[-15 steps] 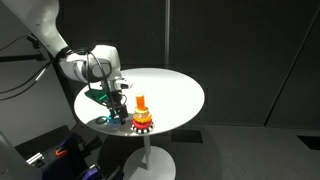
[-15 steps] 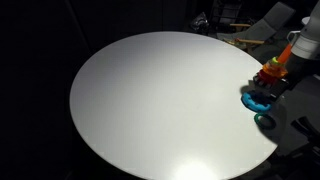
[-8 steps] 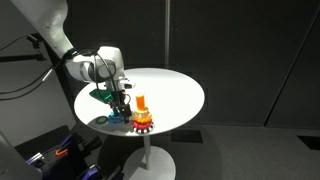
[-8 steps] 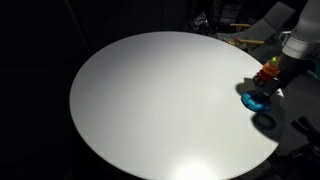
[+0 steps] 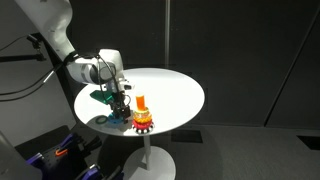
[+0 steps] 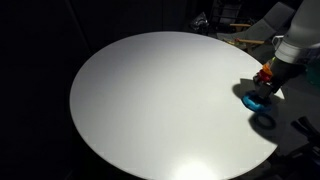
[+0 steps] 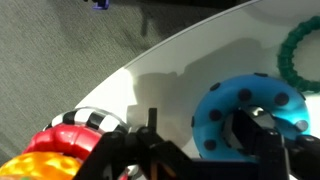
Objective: Put the blue ring on the orange block
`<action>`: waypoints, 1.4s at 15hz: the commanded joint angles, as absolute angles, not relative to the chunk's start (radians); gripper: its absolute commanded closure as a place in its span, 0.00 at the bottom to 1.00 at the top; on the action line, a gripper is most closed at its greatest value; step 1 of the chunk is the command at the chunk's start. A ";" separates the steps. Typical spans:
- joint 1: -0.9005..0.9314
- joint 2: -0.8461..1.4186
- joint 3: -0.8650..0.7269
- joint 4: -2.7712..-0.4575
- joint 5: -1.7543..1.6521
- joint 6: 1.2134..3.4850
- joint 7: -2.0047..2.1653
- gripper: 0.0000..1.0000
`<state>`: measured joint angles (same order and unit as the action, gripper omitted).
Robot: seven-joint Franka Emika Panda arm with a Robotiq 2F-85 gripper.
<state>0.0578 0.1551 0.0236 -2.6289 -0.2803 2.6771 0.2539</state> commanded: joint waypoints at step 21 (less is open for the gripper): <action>0.046 -0.020 0.007 -2.450 -0.272 2.327 0.160 0.90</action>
<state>0.0620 0.0274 0.0078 -2.4903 -0.2564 2.4194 0.1958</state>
